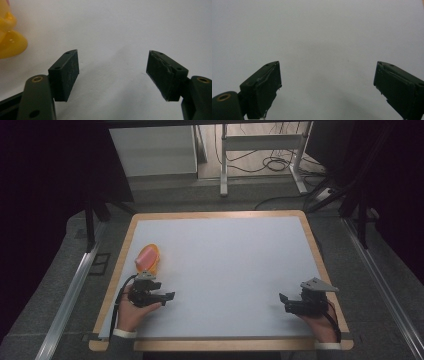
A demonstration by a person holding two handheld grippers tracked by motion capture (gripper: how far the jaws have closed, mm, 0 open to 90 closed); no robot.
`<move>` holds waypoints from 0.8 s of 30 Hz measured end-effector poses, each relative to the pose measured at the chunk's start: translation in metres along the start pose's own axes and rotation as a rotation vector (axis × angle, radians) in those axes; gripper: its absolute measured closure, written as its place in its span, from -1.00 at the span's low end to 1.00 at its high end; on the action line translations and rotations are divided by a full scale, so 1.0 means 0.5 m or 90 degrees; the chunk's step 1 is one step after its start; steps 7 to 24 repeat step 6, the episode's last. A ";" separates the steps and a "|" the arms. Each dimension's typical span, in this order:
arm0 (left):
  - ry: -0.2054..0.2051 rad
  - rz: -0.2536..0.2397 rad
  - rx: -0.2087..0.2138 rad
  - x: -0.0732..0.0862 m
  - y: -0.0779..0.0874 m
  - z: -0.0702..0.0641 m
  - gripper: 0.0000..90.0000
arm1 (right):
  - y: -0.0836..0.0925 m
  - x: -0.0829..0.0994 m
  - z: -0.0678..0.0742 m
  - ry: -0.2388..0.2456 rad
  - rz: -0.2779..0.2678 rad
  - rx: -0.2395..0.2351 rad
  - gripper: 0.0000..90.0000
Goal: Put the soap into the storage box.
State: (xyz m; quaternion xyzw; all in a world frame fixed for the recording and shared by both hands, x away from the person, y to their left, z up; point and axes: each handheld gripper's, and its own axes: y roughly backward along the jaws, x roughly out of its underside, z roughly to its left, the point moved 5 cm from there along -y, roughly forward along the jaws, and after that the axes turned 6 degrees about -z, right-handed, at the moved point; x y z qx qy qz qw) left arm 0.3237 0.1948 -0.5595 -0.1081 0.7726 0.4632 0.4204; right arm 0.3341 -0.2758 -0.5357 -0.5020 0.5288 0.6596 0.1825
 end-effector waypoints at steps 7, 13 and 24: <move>-0.004 -0.008 -0.005 -0.001 0.009 0.001 -0.43 | -0.005 0.002 0.002 0.011 0.006 0.006 -0.84; -0.004 -0.008 -0.005 -0.001 0.009 0.001 -0.43 | -0.005 0.002 0.002 0.011 0.006 0.006 -0.84; -0.004 -0.008 -0.005 -0.001 0.009 0.001 -0.43 | -0.005 0.002 0.002 0.011 0.006 0.006 -0.84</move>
